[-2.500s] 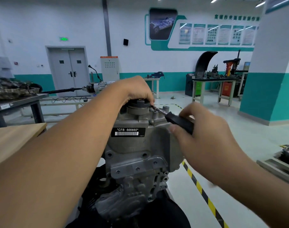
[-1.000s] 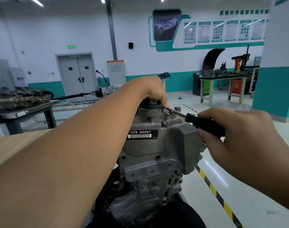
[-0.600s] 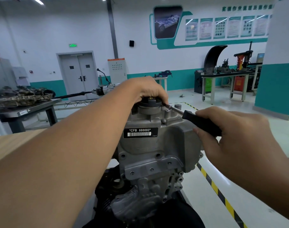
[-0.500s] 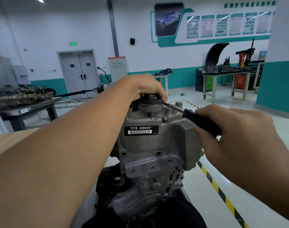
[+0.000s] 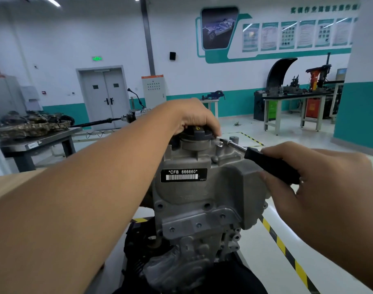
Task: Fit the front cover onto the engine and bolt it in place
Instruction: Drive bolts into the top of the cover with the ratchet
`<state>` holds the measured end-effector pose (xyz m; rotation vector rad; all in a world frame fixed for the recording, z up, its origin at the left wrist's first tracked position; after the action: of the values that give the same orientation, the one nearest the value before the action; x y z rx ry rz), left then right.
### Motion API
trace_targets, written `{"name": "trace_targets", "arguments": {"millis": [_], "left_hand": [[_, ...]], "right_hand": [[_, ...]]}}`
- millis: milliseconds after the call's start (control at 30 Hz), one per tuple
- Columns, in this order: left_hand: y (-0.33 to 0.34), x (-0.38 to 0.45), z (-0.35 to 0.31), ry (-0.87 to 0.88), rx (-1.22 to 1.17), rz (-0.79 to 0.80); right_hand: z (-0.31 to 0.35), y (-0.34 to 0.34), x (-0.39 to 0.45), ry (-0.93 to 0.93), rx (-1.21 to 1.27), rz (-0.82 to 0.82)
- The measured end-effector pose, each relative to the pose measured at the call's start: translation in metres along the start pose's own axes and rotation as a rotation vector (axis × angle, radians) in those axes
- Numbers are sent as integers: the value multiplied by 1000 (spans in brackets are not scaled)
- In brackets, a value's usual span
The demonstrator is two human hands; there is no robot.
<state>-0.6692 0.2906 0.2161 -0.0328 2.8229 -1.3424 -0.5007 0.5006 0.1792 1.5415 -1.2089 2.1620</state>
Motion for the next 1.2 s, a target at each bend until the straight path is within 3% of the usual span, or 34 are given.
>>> {"name": "trace_targets", "arguments": {"millis": [367,467,600,867,1033,1200], "left_hand": [[11,13,-38,90,498,-35],[6,10,-33,66,456,-63],[-2,10,-20,0,264,43],[11,12,-34,73,466,-46],[0,5,-8,-27,135,86],[4,13,-20,48,262,-40]], "right_hand": [[-24,5,3,118,-14,49],[-37,3,-1,158,10,50],[-47,4,-6,163,50,21],[-52,5,-8,161,83,3],[-33,8,-1,106,66,5],[-28,9,-1,88,36,-21]]}}
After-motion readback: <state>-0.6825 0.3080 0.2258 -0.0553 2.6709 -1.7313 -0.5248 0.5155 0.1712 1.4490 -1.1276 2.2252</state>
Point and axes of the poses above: each hand's wrist, its own x-axis towards the middle knuckle, its own y-axis out of the palm, z = x × y, the point moved 8 cm from there along x, towards the middle knuckle, and after that the axes turned 1 degree about z, right-handed, at the moved point
